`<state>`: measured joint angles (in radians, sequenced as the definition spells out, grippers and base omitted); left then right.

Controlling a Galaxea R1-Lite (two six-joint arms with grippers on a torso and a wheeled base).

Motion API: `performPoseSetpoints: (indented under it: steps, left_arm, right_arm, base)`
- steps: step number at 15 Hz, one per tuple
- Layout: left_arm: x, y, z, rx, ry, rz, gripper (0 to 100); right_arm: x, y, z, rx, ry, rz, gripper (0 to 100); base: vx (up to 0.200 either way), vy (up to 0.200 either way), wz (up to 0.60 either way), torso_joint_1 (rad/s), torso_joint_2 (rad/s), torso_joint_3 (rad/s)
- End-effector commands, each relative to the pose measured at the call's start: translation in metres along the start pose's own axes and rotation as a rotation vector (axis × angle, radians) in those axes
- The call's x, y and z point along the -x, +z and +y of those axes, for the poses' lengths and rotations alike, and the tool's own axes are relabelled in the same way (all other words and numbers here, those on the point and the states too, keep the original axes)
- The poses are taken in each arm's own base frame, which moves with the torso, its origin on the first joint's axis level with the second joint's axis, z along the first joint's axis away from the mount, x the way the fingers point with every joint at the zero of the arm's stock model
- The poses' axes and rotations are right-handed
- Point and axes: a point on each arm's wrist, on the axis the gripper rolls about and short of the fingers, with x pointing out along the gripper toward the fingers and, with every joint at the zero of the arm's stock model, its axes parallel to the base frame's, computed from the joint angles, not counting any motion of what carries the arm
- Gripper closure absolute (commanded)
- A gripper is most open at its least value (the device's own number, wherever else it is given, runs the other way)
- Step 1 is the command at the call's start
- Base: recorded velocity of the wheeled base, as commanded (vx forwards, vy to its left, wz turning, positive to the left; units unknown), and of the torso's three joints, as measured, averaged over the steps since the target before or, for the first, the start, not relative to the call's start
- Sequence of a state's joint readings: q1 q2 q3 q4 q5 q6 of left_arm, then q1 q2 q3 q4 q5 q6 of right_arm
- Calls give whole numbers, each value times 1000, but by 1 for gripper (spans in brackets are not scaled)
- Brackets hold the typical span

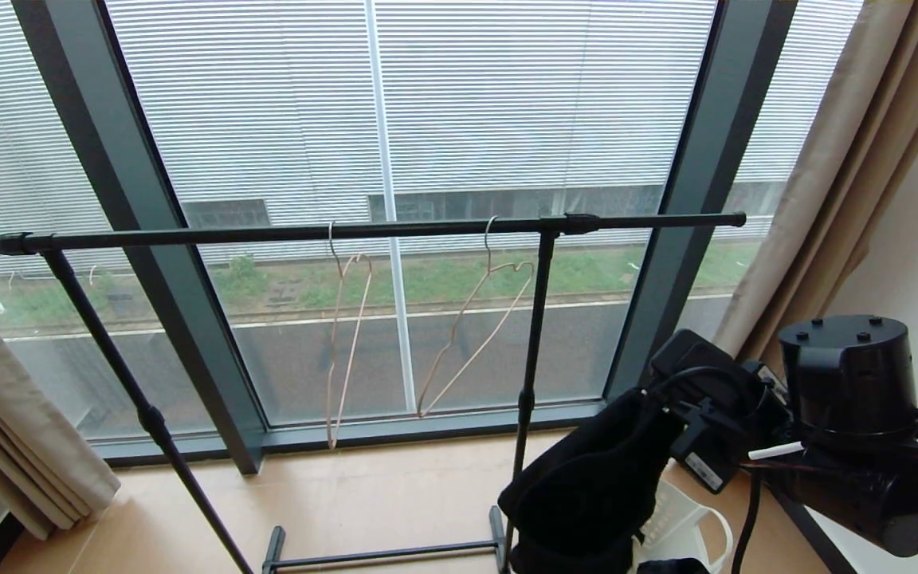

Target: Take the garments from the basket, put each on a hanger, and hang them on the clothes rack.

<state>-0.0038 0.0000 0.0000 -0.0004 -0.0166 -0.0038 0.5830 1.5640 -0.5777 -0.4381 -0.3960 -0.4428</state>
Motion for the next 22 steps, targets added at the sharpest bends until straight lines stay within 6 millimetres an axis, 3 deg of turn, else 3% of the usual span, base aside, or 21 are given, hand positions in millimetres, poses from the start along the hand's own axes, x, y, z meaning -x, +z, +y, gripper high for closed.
performPoseSetpoints:
  steps: [1, 16, 22]
  left_arm:
    - [0, 0, 0, 1, 0, -1, 0]
    - [0, 0, 0, 2, 0, -3, 0]
    - [0, 0, 0, 4, 0, -3, 0]
  right_arm:
    - [0, 0, 0, 1, 1, 2, 100]
    - [-1, -2, -2, -4, -6, 8, 100]
    - [-1, -2, -2, -3, -6, 9, 100]
  base:
    - [0, 0, 0, 0, 0, 0]
    - [0, 0, 80, 0, 1, 0]
    - [0, 200, 0, -4, 0, 5]
